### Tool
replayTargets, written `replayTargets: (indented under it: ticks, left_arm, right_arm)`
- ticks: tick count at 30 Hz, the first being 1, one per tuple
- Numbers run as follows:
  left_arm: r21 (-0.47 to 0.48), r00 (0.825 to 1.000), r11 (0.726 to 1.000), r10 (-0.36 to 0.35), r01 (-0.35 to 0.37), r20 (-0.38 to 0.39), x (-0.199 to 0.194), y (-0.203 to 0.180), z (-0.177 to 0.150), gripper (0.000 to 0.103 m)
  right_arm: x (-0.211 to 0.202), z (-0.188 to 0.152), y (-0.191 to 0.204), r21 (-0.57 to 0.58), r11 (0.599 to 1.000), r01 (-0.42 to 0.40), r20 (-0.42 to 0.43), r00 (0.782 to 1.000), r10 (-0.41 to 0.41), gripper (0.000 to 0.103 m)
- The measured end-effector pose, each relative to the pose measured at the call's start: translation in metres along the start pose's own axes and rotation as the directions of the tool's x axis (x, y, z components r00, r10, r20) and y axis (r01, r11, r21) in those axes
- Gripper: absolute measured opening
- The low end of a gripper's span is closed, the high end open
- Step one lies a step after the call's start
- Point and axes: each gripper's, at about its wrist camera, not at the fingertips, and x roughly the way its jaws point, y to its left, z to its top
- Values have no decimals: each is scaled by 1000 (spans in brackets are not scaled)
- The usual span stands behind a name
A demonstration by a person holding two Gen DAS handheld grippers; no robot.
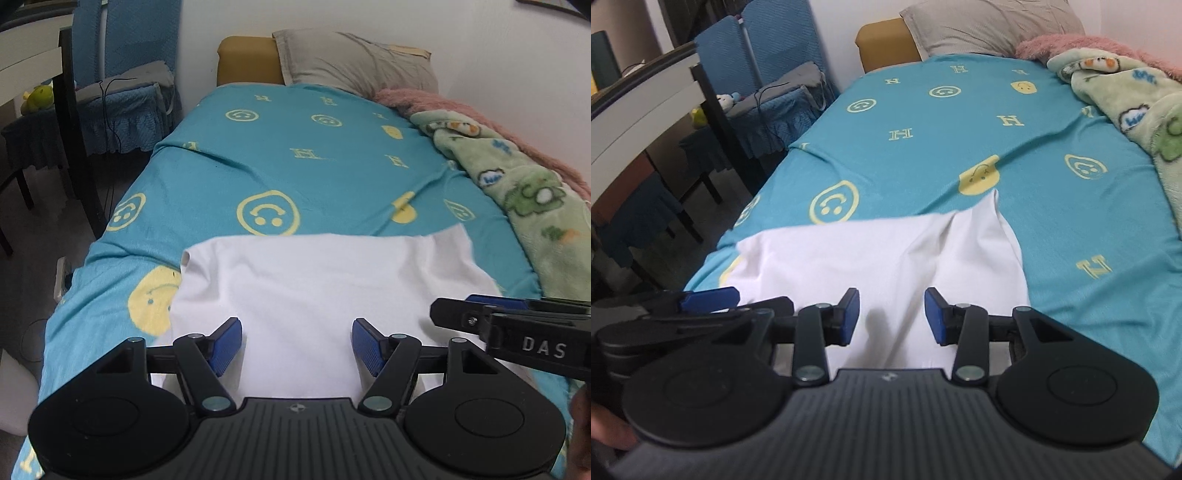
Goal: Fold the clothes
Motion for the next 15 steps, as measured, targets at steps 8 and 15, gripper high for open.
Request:
replayTargets:
  ticks: [8,15]
  left_arm:
    - [-95,995,995,2,-11,-95,-22,9,-33,69]
    - [-188,992,982,-56,34,-114,-27,20,-28,69]
  right_arm:
    - [-10,-17,1,-32,998,50,-63,997,-52,42]
    - [16,-23,-14,41,998,39,-177,984,-31,41]
